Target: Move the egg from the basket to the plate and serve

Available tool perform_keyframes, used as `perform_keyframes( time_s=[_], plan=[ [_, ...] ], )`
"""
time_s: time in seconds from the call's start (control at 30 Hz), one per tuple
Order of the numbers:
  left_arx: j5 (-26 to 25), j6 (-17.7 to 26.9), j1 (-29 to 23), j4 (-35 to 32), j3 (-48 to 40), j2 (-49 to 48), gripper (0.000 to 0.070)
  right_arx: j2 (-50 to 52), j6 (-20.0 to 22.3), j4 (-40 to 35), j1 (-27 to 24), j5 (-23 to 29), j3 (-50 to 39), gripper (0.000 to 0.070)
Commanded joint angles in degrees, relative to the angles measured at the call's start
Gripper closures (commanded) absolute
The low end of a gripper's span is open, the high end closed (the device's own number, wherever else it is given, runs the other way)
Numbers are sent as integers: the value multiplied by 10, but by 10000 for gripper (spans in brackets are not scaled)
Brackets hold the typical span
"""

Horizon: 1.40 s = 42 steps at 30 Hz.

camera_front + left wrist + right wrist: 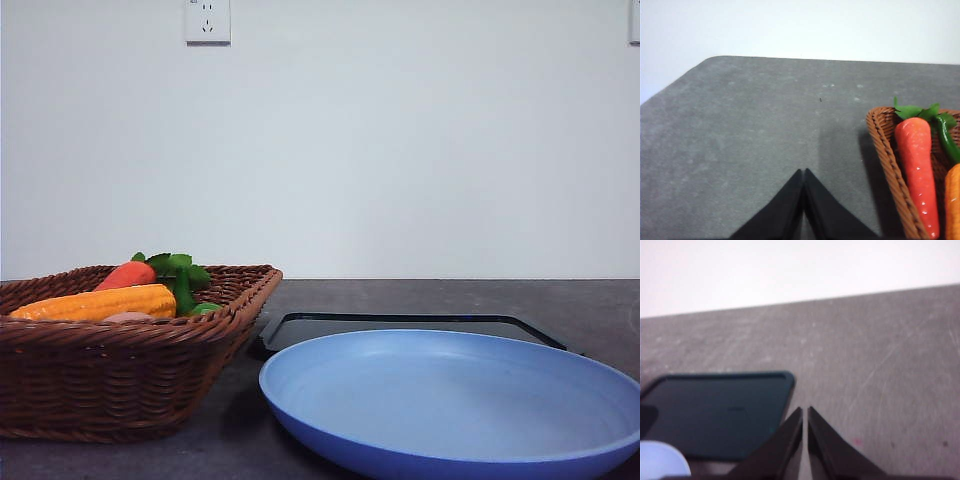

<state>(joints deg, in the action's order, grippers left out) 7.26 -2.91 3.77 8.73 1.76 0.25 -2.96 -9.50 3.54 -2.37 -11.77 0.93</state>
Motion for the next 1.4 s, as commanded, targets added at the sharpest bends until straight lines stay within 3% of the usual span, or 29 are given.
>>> perform_keyframes(
  time_s=[0.0,0.13,0.3,0.5,0.63,0.87,1.03,1.23,1.37],
  plan=[
    [-5,-40,0,-9,-16,-1,700,1,-9,-21,-1,1,-1,700],
    [-5,-115,0,-13,-15,-1,700,1,-28,-66,-1,-2,-1,700],
    [-22,-181,0,-19,-15,-1,700,1,-87,-119,-1,-3,-1,700],
    [-87,-193,0,-19,-9,0,700,1,-159,-128,-1,-2,6,700],
    [-102,-196,0,-7,20,11,700,0,-159,-56,-1,2,48,700],
    [-152,-205,0,40,91,84,700,-49,-155,50,-1,53,155,700],
    [-169,-209,0,47,141,171,700,-114,-129,73,-1,67,220,700],
    [-269,-199,0,52,205,282,700,-197,-111,102,-1,9,275,700],
    [-356,-188,0,53,248,361,700,-265,-92,139,-1,-59,303,700]
  ],
)
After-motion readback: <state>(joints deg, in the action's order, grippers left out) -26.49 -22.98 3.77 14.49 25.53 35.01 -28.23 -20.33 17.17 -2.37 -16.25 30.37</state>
